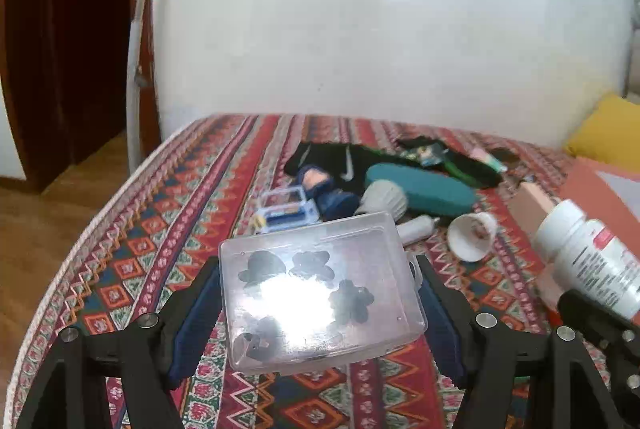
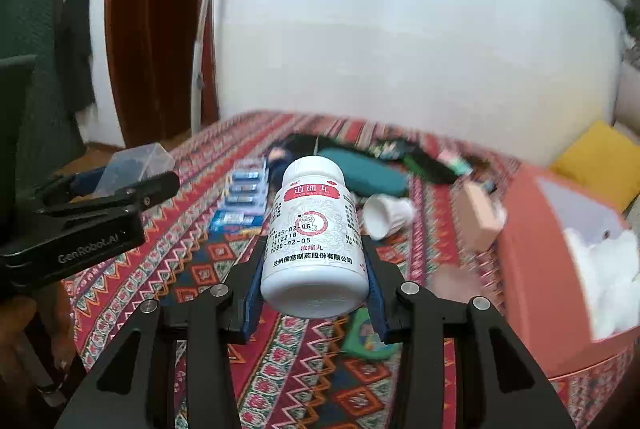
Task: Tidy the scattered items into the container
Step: 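Lower the pill bottle and clear case into the pink box, opening both grippers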
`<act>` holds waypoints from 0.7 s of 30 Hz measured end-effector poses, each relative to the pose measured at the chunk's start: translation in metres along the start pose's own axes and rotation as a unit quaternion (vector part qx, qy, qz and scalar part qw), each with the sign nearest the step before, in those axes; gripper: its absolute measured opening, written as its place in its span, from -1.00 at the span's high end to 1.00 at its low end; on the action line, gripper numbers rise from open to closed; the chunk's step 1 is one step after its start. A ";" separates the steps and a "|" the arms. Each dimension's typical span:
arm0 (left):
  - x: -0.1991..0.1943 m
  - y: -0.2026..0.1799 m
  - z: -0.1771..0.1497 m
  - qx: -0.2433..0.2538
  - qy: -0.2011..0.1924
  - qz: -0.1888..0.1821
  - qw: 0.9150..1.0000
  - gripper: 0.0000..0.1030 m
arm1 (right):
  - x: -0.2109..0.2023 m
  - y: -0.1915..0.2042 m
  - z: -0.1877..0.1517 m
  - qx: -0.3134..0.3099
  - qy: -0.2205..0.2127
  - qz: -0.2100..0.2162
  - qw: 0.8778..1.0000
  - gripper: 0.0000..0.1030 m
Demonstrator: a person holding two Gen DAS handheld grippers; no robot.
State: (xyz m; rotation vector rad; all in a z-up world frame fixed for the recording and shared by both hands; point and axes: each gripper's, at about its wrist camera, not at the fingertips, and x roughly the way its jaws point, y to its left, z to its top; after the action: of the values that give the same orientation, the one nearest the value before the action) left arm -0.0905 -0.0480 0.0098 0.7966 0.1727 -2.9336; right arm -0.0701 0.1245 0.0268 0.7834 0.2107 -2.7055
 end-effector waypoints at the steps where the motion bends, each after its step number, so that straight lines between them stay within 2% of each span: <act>1: -0.006 -0.003 0.002 0.003 -0.007 -0.001 1.000 -0.48 | -0.008 -0.001 0.001 0.000 -0.011 -0.006 1.000 0.12; 10: -0.047 -0.036 0.014 0.022 -0.042 -0.030 0.998 -0.48 | -0.068 -0.019 0.008 0.009 -0.084 -0.037 0.996 0.12; 21: -0.063 -0.105 0.031 0.057 -0.063 -0.094 0.992 -0.48 | -0.112 -0.063 0.005 0.050 -0.126 -0.078 0.988 0.12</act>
State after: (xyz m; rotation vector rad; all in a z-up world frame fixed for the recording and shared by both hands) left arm -0.0652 0.0560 0.0774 0.6371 0.0757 -3.1858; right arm -0.0047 0.2118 0.0952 0.4596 0.0800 -2.9487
